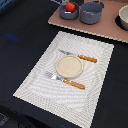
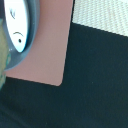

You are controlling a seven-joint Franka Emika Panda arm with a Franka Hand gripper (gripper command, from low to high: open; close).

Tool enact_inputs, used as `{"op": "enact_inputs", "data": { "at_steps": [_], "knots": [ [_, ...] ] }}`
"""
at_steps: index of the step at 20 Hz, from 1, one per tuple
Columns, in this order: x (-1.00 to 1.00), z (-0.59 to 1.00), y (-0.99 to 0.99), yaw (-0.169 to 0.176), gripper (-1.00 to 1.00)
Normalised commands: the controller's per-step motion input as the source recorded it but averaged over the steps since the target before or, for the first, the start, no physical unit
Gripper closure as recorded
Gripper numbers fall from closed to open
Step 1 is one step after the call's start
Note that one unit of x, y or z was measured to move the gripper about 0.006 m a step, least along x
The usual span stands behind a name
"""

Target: Place the pan onto the stove and place the fish and sausage into the pan.

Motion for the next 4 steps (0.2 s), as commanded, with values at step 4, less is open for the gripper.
{"op": "enact_inputs", "data": {
  "at_steps": [4],
  "knots": [
    [0.0,0.0,0.0,0.0,-1.0]
  ]
}}
